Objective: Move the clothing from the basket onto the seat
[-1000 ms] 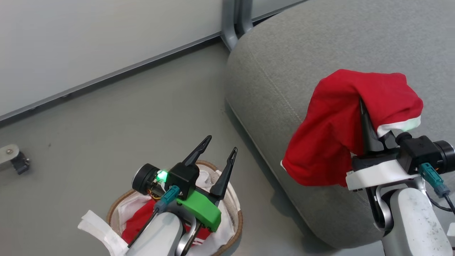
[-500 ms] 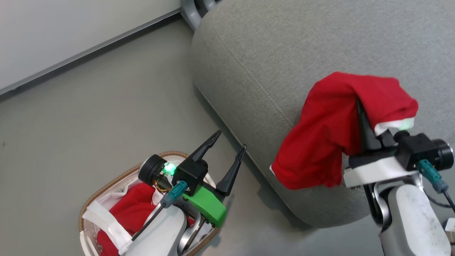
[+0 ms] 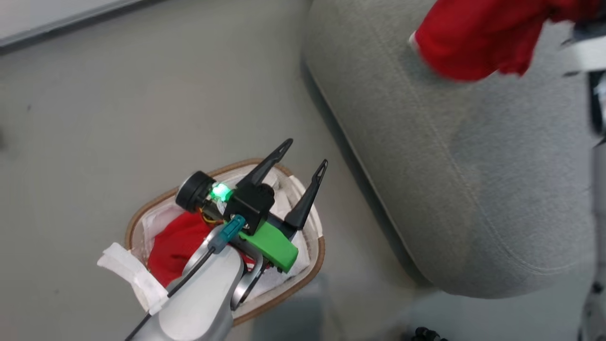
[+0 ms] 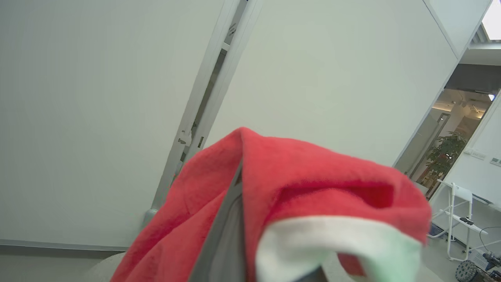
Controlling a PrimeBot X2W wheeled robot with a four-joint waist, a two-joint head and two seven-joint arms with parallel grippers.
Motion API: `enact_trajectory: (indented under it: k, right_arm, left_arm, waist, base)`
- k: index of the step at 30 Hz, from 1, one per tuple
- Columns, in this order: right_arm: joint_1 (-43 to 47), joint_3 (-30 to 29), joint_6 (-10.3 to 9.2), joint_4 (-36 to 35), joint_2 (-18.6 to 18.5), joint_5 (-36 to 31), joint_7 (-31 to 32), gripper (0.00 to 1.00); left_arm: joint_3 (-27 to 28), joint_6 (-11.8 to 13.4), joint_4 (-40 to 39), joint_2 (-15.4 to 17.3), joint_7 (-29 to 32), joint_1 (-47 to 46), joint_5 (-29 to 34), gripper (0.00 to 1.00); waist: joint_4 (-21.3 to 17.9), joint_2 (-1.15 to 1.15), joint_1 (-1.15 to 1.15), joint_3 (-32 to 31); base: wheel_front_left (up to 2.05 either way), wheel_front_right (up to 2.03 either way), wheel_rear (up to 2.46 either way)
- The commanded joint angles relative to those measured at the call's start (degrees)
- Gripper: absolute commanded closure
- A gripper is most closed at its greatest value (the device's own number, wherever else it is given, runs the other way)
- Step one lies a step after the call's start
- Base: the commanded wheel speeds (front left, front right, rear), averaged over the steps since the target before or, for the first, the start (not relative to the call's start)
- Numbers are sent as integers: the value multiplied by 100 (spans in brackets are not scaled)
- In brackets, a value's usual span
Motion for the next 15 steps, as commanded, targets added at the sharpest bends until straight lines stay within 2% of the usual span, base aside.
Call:
enact_trajectory:
  k: [1,7,11,15]
  right_arm:
    - [-284,-121,-8,189,-264,-62,-12,100]
    - [-867,-735,-8,1030,-1056,-108,-12,100]
    - [-913,-1066,-8,1677,-1293,-78,-12,100]
    - [-701,-1010,-8,2113,-1262,-238,-12,100]
  left_arm:
    - [7,-13,-36,36,-3,-181,44,0]
    - [36,-13,-113,-62,-3,-386,115,0]
    - [49,-13,-144,-91,-3,-442,153,0]
    - [112,-13,-133,-103,-3,-436,172,0]
  waist:
    - [621,0,-1,628]
    - [1071,0,-1,1000]
    - [1235,0,-1,1154]
    - [1285,0,-1,1240]
  base:
    - [0,0,0]
    - [0,0,0]
    - [0,0,0]
    - [0,0,0]
